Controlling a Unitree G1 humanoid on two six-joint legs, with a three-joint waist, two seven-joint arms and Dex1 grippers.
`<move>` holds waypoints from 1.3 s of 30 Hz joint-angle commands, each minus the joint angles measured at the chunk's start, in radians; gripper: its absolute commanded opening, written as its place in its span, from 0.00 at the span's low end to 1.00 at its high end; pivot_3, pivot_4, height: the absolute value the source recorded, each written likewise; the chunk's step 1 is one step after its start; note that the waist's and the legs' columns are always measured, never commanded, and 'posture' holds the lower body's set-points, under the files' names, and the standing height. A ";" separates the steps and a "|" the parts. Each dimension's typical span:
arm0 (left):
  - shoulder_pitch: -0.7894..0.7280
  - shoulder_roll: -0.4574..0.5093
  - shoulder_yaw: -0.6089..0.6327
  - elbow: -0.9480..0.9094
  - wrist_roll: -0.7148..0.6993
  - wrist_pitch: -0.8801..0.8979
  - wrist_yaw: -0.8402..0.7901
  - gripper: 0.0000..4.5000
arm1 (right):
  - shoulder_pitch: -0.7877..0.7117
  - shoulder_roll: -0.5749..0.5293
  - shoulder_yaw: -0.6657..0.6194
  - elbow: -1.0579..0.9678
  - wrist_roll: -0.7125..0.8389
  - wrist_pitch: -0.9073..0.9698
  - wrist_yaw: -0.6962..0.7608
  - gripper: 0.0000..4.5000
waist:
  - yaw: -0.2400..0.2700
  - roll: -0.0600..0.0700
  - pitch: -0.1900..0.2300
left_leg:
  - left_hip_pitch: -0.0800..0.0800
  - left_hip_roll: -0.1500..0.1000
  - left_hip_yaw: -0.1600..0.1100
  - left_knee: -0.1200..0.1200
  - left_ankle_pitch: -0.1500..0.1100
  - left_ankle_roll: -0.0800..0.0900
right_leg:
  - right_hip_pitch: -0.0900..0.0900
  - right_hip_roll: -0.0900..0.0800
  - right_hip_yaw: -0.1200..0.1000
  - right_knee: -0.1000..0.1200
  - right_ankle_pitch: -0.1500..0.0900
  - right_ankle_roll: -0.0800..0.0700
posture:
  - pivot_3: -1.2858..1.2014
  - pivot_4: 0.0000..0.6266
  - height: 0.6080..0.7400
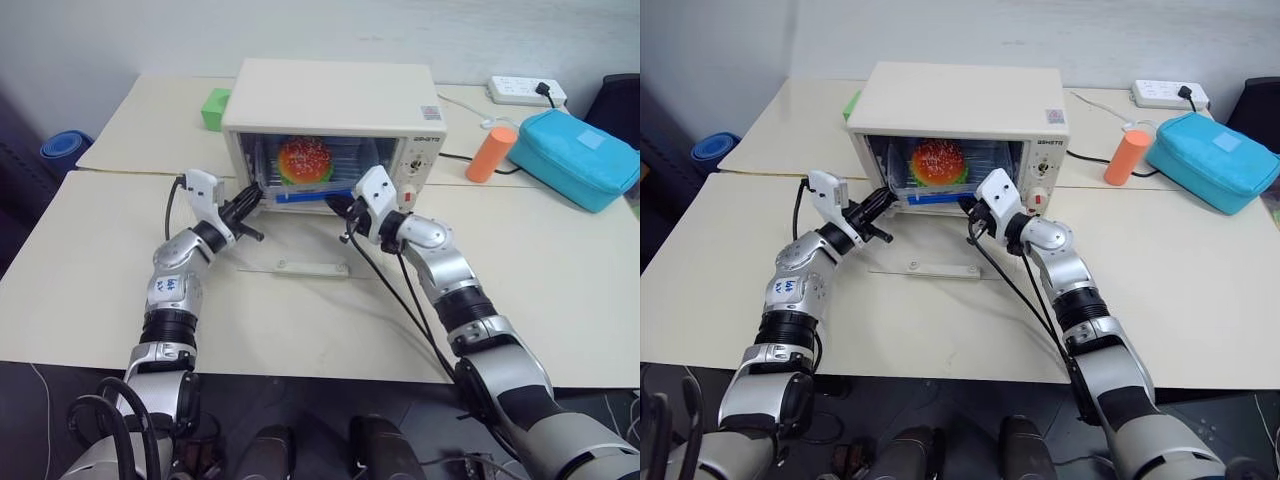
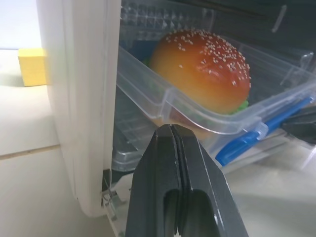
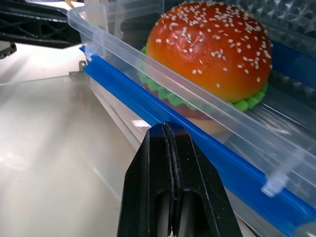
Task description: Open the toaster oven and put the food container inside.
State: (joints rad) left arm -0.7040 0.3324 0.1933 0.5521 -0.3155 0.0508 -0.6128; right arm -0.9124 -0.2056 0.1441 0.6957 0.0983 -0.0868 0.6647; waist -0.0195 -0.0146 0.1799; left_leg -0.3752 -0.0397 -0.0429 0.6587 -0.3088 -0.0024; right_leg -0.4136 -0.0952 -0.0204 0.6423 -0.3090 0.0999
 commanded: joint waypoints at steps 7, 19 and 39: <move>0.090 0.080 -0.051 -0.235 -0.050 0.149 -0.166 0.00 | -0.043 0.028 -0.032 -0.005 0.000 -0.022 -0.015 0.00 | -0.011 0.000 0.000 | 0.000 0.001 -0.001 -0.001 0.000 0.000 | 0.000 0.000 0.001 0.000 0.000 0.000 | 0.52 0.24 1.00; -0.118 -0.012 -0.019 0.125 0.031 -0.028 0.004 0.00 | -0.043 0.033 -0.038 -0.014 -0.012 -0.019 0.001 0.00 | -0.011 0.000 0.000 | 0.000 0.000 -0.001 0.000 0.000 0.000 | -0.001 0.000 0.000 0.001 0.000 0.000 | 0.52 0.24 1.00; 0.367 0.385 0.101 -0.531 -0.277 0.205 -0.556 0.61 | 0.487 -0.397 -0.176 -0.692 0.195 0.224 0.316 0.00 | -0.005 0.002 0.001 | 0.003 0.002 -0.001 -0.006 -0.001 0.000 | 0.004 0.000 0.002 -0.013 0.000 0.000 | 0.52 0.24 1.00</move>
State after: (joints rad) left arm -0.3661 0.6960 0.2677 0.0737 -0.5387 0.2793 -1.0763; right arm -0.4422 -0.5740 -0.0033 0.0038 0.2863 0.1708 0.9436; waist -0.0250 -0.0126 0.1810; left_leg -0.3701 -0.0380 -0.0432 0.6510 -0.3098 -0.0022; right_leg -0.4074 -0.0953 -0.0186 0.6276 -0.3090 0.0998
